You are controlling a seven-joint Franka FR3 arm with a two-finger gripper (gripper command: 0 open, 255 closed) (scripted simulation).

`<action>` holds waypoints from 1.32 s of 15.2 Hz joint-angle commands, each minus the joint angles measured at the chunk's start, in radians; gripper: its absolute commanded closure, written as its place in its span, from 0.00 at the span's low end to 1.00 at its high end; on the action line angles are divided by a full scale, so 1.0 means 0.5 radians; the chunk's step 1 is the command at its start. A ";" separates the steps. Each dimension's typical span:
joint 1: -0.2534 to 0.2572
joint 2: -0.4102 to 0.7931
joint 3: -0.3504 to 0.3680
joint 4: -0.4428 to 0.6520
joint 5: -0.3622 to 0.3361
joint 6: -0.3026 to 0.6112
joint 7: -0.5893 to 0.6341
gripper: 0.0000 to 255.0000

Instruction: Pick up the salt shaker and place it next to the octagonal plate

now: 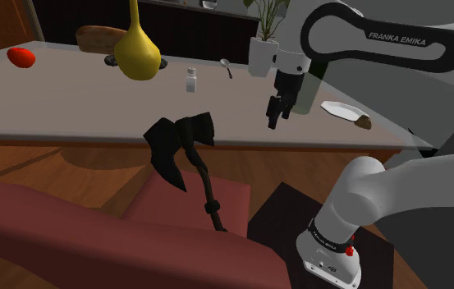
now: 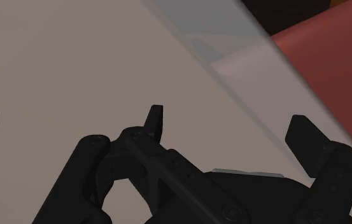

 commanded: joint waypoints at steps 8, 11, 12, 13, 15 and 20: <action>-0.023 0.458 0.035 0.278 -0.057 0.332 0.029 0.00; -0.034 0.651 0.051 0.428 -0.087 0.439 0.045 0.00; -0.038 0.715 0.056 0.482 -0.098 0.470 0.051 0.00; -0.042 0.779 0.062 0.539 -0.110 0.499 0.058 0.00; -0.049 0.906 0.072 0.658 -0.134 0.549 0.071 0.00; -0.062 1.223 0.100 0.993 -0.204 0.635 0.107 0.00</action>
